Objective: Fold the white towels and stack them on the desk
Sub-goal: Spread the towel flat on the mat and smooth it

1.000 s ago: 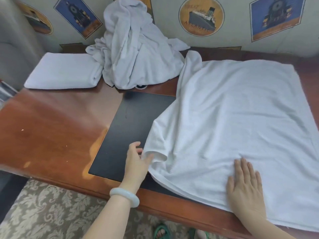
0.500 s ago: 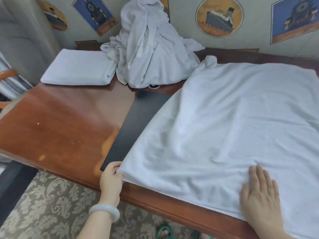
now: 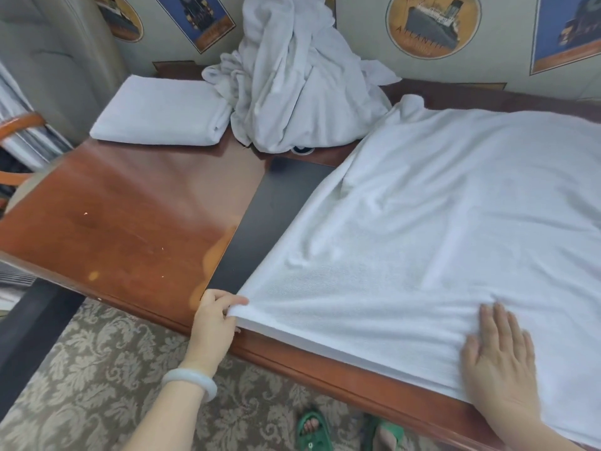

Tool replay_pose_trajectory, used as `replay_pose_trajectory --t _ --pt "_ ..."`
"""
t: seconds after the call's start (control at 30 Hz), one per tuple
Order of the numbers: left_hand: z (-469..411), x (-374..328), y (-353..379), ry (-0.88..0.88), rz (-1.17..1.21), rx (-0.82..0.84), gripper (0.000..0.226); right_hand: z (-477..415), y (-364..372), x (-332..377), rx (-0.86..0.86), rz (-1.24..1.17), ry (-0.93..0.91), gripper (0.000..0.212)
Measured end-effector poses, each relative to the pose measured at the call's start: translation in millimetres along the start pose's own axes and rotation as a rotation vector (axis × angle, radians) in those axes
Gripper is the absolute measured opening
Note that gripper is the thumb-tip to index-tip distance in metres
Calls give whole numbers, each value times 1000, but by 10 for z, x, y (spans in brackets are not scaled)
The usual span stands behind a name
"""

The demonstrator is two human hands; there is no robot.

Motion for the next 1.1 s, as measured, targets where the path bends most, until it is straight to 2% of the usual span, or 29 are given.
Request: replay_pose_trajectory --t 0.1,0.17,0.23,0.3,0.37,0.47,0.57,0.7,0.8,0.87,0.93,1.0,1.03,1.1 --pt "-30 -21 -208 -44 -98 234 26 5 -12 0 2 -1 -15 69" --pt "-59 -73 -298 -65 -279 327 32 8 -8 -6 11 14 -13 70" --pt "-103 -238 -202 46 -486 210 41 -1 -3 -19 26 33 -3 70" --pt "-115 -564 116 245 -524 84 42 -8 8 -32 39 45 0 70" --pt "-96 -879 609 369 -584 126 43 -12 7 -31 45 50 -10 69" --pt "-70 -923 1230 382 -804 232 60 0 -6 -30 52 64 -19 70" --pt "13 -553 1327 369 -944 193 62 0 -10 -33 65 47 -13 69" --pt "55 -358 1280 441 -958 210 61 3 -27 -28 74 57 -28 69" --pt "36 -403 1262 425 -973 246 62 -1 -49 -15 117 53 -22 70" --pt "65 -388 1170 364 -966 252 63 -30 -135 -10 190 62 -48 70" --pt "103 -292 1003 248 -939 204 62 -16 -312 -5 303 222 -68 67" --pt "146 -204 812 175 -882 178 64 69 -518 82 233 259 -159 64" --pt "169 -174 742 192 -852 188 64 155 -579 158 196 196 -234 55" --pt "223 -202 645 365 -780 203 55 403 -538 344 286 93 -427 31"
Point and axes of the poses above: each hand's wrist, its own z-axis away from the middle knuckle, its own y-axis out of the palm, x = y × z, the point moved 2 cm from there along -z, towards the middle knuckle, and after that the axes turned 8 degrees about x, right-handed, at the moved point
